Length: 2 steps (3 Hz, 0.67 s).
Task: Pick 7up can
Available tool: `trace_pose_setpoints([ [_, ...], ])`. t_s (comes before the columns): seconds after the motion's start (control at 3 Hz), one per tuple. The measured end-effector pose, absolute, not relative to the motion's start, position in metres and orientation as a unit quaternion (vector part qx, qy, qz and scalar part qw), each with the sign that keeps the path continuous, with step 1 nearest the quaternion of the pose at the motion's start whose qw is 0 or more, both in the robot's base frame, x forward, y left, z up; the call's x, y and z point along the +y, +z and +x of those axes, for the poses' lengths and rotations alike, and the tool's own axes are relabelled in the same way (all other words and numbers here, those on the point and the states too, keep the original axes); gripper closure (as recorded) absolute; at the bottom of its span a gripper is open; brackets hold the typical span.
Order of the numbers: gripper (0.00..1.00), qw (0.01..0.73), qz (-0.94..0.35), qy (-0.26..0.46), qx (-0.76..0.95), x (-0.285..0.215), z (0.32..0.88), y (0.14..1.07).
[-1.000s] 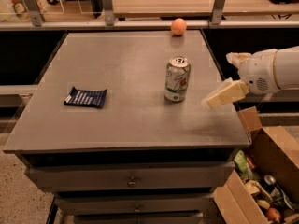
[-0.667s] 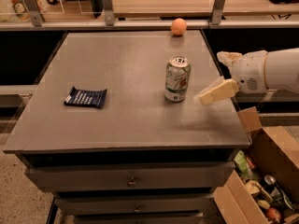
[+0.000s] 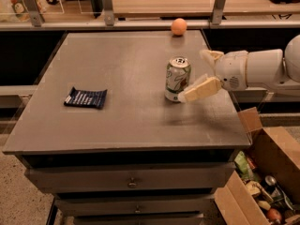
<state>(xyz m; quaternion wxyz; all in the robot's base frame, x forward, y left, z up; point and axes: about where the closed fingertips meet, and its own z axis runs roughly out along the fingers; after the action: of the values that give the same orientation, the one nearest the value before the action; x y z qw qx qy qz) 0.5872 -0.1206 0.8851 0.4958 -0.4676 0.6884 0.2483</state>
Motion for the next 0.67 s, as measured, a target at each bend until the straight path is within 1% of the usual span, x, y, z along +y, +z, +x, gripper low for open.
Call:
trace_pose_setpoints([
  [0.33,0.16,0.496,-0.484,0.261,0.672,-0.099,0.588,0.889],
  [0.67,0.39,0.495,-0.503,0.274,0.653,-0.082,0.586,0.892],
])
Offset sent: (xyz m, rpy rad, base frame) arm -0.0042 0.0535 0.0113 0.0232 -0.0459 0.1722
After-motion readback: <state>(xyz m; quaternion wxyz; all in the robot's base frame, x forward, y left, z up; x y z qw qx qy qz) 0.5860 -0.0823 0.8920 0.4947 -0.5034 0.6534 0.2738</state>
